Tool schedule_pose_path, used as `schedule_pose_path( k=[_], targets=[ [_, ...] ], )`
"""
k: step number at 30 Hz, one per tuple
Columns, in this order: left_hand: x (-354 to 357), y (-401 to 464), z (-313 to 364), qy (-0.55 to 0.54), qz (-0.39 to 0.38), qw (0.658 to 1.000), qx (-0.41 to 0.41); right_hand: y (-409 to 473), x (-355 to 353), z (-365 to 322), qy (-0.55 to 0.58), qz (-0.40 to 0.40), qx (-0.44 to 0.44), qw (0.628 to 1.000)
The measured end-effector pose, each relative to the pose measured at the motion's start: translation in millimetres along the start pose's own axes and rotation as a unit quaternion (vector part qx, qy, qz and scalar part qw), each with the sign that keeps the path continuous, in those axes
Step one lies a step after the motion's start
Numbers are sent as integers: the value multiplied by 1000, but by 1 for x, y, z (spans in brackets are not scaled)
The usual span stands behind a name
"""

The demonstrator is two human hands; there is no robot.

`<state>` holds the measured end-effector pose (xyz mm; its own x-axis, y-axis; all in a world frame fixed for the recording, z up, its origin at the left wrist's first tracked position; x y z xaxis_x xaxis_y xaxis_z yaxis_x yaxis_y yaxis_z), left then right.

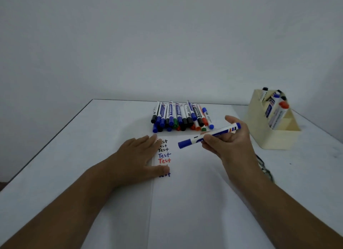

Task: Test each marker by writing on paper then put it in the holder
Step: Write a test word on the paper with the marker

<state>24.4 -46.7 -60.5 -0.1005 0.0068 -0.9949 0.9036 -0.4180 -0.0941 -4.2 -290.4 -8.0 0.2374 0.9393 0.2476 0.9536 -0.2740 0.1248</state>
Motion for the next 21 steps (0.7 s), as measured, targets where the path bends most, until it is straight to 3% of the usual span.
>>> schedule_pose_path(
  k=[5, 10, 13, 21],
  targets=[
    [5, 3, -1, 1, 4, 1000, 8, 19, -8, -45, -94, 8, -92, 991],
    [4, 1, 0, -11, 25, 999, 17, 48, -17, -116, -234, -6, -194, 953],
    [3, 4, 1, -6, 32, 999, 20, 74, -36, -159, -314, 27, -247, 916],
    [5, 7, -2, 5, 51, 998, 31, 113, -93, -189, -437, 101, -245, 860]
  ],
)
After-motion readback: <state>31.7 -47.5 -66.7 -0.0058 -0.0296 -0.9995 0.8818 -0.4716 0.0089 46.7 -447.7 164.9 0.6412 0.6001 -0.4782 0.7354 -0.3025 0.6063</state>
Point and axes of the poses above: each hand's wrist, its own y-axis towards the middle knuckle, its own x-axis out of the palm, z = x × y, the point moved 6 cm from there along y, towards the middle knuckle, and after that the axes turned 3 degrees about z, right-handed, at the moved point
